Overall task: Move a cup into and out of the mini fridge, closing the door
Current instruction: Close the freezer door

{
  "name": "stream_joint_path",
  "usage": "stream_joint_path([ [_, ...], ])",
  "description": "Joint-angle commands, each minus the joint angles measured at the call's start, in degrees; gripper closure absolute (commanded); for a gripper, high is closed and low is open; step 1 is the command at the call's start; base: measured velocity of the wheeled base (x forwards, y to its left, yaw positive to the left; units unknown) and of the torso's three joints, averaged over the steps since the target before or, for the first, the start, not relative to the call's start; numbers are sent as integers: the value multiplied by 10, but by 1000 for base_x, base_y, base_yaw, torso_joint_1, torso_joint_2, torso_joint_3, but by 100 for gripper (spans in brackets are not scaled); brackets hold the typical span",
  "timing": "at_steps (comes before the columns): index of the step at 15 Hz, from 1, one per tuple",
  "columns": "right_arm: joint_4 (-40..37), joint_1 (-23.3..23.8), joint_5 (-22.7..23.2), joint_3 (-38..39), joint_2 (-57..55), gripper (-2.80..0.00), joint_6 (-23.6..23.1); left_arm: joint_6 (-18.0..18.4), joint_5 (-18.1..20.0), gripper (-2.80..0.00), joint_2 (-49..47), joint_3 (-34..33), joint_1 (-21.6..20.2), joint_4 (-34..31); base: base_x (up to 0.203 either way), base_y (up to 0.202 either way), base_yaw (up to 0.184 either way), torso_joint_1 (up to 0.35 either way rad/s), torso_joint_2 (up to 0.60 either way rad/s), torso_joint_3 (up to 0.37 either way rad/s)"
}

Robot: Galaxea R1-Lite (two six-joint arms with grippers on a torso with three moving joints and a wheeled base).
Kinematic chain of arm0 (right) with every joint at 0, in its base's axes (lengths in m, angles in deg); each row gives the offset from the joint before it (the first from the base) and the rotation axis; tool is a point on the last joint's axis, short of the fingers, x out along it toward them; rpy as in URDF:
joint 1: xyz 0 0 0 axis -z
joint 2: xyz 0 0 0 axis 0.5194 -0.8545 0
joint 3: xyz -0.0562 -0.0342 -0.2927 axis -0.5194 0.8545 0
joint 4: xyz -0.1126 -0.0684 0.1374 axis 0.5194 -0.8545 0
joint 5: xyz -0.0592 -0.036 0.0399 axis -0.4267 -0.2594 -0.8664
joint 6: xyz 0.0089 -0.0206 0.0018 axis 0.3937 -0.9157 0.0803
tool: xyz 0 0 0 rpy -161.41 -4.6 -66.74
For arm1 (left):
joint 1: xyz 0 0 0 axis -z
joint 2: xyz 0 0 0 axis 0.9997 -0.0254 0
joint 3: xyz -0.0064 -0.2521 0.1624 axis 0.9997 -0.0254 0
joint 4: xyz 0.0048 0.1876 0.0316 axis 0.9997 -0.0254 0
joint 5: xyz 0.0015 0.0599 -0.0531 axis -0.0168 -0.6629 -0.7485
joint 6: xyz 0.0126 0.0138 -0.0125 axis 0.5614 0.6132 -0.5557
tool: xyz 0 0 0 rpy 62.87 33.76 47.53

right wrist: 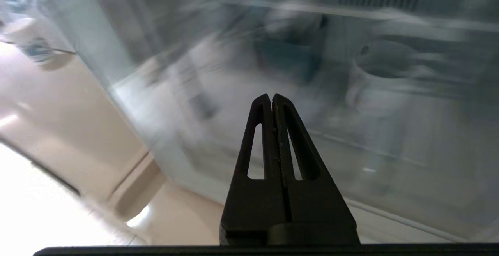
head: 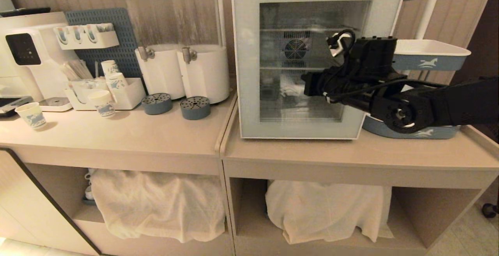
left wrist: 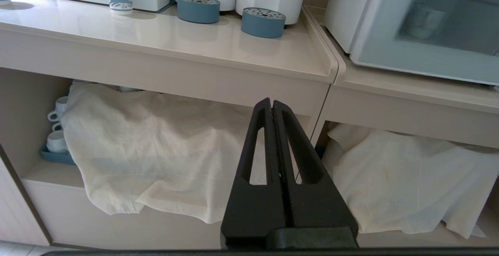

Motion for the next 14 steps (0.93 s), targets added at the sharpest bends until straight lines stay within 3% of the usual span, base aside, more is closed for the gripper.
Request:
stream_joint_path([
  [1,1,0,-8,-33,-46,0,1,-1,0,0,3,-23,0,1,0,0,0,0,0,0],
  [7,-22,10,-60,-102,-90,0,10,-2,0,0,3,-23,0,1,0,0,0,0,0,0],
  [14,-18,23,-64,-33,-37,0,15,-2,0,0,3,-23,0,1,0,0,0,0,0,0],
])
